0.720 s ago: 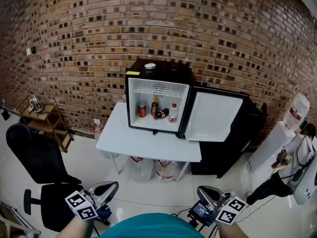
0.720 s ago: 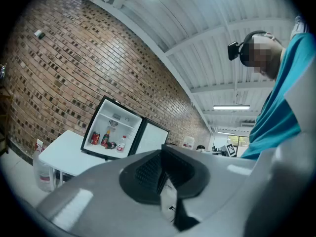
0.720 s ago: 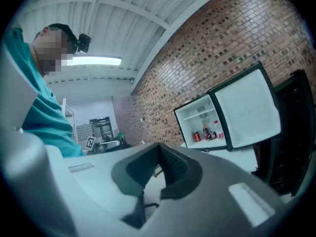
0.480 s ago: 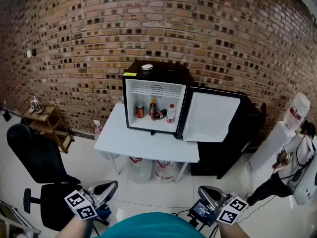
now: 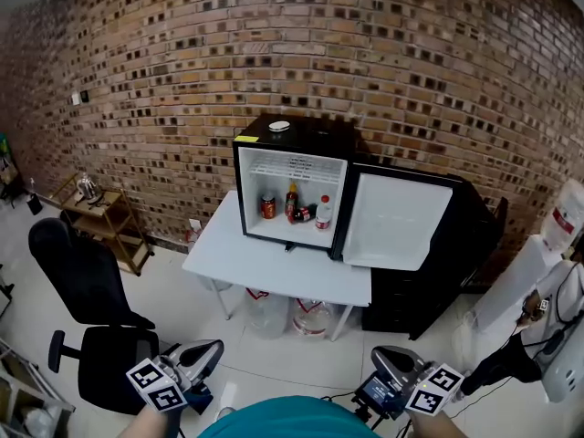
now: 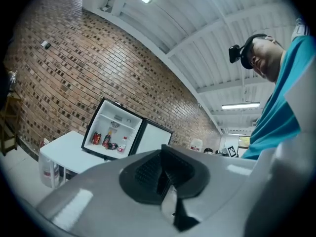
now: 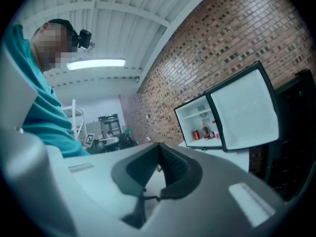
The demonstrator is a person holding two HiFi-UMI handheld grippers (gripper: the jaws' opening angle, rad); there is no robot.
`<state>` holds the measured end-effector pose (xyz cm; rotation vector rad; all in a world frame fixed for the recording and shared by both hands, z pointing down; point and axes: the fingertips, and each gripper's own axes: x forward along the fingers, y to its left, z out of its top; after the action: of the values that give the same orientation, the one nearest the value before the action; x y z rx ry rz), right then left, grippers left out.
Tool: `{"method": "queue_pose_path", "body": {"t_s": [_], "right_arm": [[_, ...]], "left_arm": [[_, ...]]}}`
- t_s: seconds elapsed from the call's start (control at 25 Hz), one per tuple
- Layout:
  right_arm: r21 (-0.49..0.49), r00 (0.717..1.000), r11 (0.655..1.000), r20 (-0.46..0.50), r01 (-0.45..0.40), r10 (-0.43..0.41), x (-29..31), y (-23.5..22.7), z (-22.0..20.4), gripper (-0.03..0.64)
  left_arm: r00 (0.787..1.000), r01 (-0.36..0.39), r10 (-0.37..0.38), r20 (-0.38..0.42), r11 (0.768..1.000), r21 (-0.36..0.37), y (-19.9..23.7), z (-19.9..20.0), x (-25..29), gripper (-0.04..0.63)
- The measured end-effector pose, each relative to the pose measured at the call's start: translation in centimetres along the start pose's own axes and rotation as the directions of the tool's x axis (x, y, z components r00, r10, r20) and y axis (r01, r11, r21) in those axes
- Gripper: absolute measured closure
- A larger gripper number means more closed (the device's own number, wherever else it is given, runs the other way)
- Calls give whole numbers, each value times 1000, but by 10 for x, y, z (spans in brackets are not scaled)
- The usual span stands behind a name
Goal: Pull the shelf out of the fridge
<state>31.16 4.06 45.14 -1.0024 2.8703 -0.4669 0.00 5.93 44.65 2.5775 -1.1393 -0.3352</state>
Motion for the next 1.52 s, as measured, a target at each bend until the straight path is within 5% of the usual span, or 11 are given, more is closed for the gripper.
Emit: {"method": "queue_pose_path", "body": {"t_s": [0.32, 0.72, 1.0, 1.52], "right_arm": [[-14, 1000, 1000, 5, 9, -9, 69, -2, 11, 615], [84, 982, 986, 109, 147, -155, 199, -10, 47, 614], [118, 971, 973, 117, 196, -210, 239, -34, 69, 609], [198, 993, 980, 113, 14, -37, 296, -156, 102, 560]], "left_arm": [[1000, 7, -7, 17, 1000, 3, 67, 27, -2, 595], [994, 103, -102, -44, 995, 11, 204, 89, -6, 595], [992, 112, -113, -60, 994, -10, 251, 94, 14, 595], [1000, -12, 13, -12, 997, 78, 254, 103, 119, 595]]}}
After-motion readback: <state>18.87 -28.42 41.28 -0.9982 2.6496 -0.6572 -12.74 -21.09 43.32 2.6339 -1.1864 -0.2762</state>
